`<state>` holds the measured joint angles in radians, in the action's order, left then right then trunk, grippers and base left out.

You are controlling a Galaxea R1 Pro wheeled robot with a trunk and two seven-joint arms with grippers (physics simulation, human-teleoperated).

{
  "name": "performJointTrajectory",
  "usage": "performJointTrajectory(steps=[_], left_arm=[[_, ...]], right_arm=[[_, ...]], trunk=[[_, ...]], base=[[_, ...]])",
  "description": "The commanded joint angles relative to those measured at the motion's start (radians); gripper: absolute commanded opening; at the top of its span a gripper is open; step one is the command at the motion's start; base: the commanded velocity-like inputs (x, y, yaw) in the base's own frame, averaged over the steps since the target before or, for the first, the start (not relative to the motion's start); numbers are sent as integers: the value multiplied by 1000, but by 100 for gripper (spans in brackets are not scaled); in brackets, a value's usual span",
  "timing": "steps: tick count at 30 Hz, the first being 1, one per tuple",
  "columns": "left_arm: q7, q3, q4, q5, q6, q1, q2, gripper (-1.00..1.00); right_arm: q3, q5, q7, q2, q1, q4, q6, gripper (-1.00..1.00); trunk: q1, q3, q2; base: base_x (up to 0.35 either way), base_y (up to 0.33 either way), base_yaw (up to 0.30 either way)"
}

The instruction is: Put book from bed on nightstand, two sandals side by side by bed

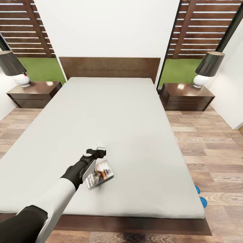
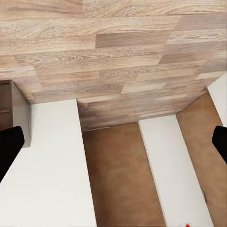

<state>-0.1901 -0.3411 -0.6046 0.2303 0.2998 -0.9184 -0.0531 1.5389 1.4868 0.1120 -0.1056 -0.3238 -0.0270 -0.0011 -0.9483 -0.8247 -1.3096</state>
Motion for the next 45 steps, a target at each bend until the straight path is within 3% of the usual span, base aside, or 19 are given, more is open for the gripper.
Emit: performJointTrajectory(steps=[1, 16, 45], left_arm=[[-9, -6, -2, 11, 4, -1, 1, 100], [-9, -37, -2, 12, 4, 1, 1, 100], [-9, -39, -3, 12, 4, 1, 0, 100]], right_arm=[[8, 10, 4, 0, 0, 1, 0, 100], [9, 10, 3, 0, 0, 1, 1, 100], [7, 10, 3, 4, 0, 1, 1, 100]], trunk=[[0, -2, 0], [0, -27, 0], [0, -75, 0]], base=[[0, 0, 0], [0, 0, 0], [0, 0, 0]])
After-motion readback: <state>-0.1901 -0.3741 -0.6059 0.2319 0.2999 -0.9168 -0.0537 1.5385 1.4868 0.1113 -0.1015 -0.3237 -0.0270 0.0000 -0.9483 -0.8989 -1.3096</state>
